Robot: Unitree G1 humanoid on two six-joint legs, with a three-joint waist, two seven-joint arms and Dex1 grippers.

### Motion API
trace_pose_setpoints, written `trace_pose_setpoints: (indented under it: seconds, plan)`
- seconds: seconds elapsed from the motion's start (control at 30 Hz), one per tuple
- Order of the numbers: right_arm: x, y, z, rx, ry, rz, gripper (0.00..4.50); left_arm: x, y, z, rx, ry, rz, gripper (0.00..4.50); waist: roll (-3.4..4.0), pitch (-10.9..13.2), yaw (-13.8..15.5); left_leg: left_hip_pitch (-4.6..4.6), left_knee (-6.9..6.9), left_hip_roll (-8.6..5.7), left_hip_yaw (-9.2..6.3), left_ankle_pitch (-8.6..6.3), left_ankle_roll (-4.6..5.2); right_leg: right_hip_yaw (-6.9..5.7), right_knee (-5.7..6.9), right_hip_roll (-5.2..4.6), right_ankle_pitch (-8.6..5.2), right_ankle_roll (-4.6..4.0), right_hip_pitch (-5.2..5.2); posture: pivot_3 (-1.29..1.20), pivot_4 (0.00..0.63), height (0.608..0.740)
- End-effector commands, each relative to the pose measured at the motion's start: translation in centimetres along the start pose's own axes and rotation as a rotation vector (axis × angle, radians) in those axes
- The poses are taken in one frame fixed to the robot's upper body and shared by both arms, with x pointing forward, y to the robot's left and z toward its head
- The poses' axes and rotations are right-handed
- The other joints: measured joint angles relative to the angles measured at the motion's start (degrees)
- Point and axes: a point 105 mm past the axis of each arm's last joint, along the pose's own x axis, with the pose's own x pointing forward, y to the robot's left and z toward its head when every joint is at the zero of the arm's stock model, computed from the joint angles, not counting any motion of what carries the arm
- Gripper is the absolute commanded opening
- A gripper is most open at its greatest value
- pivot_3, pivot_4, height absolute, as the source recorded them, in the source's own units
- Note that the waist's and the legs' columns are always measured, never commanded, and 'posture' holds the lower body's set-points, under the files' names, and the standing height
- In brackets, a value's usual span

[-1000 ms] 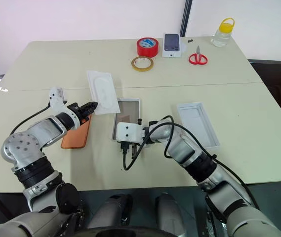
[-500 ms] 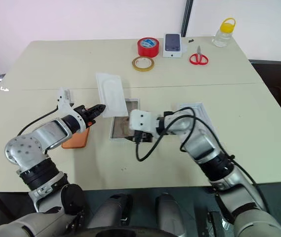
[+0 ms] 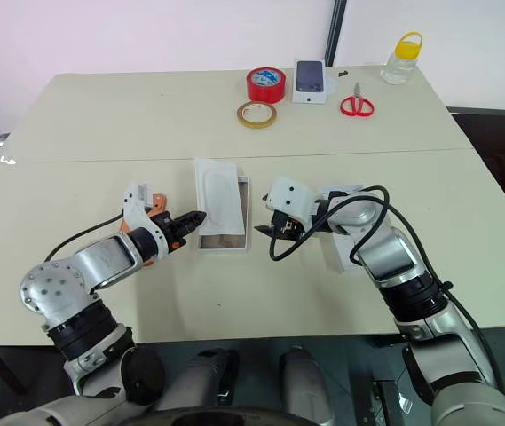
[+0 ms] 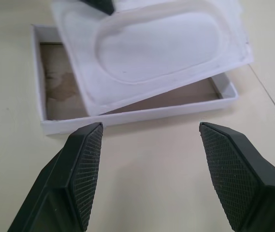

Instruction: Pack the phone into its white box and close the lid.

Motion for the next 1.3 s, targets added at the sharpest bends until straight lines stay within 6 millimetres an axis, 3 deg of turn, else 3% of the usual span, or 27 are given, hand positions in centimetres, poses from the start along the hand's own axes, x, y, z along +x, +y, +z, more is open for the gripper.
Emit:
trace_pose_setpoints:
  seconds: [0.03,0.27,0.37,0.53,0.87,0.97,1.07,1.23,1.3]
  plan:
    - [-0.5,-1.2,1.0,-0.005,-0.046,-0.05,3.32,-0.3,-0.8,-0.3,0.036,0.007,-0.028,0.0,0.0,0.0,0.02,0.0,0.0,0.0,0.0,0.0,0.0,0.0,0.0,0.0,0.0,0.0,0.0,0.0,0.15,0.74]
    - [-0.3,-1.2,0.2,0.011,-0.031,-0.062,3.32,-0.3,-0.7,-1.0,0.053,0.048,-0.035,0.0,0.0,0.0,0.01,0.0,0.0,0.0,0.0,0.0,0.0,0.0,0.0,0.0,0.0,0.0,0.0,0.0,0.15,0.74]
    - [-0.2,-1.1,0.2,0.013,-0.031,-0.064,3.42,-0.3,-0.7,-1.1,0.061,0.058,-0.037,0.93,0.0,0.0,0.01,0.0,0.0,0.0,0.0,0.0,0.0,0.0,0.0,0.0,0.0,0.0,0.0,0.0,0.15,0.74]
    - [-0.1,-1.1,0.1,0.015,-0.032,-0.069,3.42,-0.5,-1.2,-0.6,0.084,0.049,-0.06,3.33,0.01,0.0,0.02,0.0,0.0,0.0,0.0,0.0,0.0,0.0,0.0,0.0,0.0,0.0,0.01,0.0,0.15,0.74]
    - [0.3,-2.0,0.8,0.055,-0.068,-0.106,3.42,-1.3,-3.9,1.0,0.153,0.0,-0.189,3.33,0.0,0.0,-0.02,0.0,0.0,0.0,0.0,0.0,-0.01,0.0,0.0,0.0,0.0,0.0,0.0,0.0,0.15,0.74]
    - [0.5,-2.8,1.4,0.071,-0.089,-0.131,3.42,-1.6,-3.8,1.7,0.178,-0.022,-0.177,3.33,0.01,0.0,-0.13,0.0,0.0,0.0,0.0,0.0,-0.01,0.0,0.0,0.0,0.0,0.0,0.0,0.0,0.15,0.74]
    - [1.1,-3.6,2.2,0.107,-0.104,-0.154,2.55,-2.4,-2.7,3.4,0.236,-0.089,-0.107,3.37,0.01,0.0,-0.34,0.01,-0.02,0.02,0.0,0.03,-0.04,0.02,0.02,0.03,0.0,-0.01,-0.04,0.0,0.15,0.74]
    - [4.4,-2.2,4.2,0.133,-0.102,-0.096,0.12,-4.2,1.7,5.4,0.659,-0.095,0.155,3.37,0.05,0.0,-1.02,0.03,-0.16,0.08,0.05,0.06,-0.1,0.11,0.03,0.1,0.01,-0.05,-0.12,0.0,0.15,0.74]
    - [5.8,-1.7,4.7,0.14,-0.089,-0.093,0.05,-4.6,2.4,6.0,0.759,-0.114,0.16,3.37,0.11,0.03,-0.72,0.04,-0.27,0.06,0.07,0.08,-0.14,0.15,0.0,0.08,0.02,-0.07,-0.15,0.0,0.15,0.74]
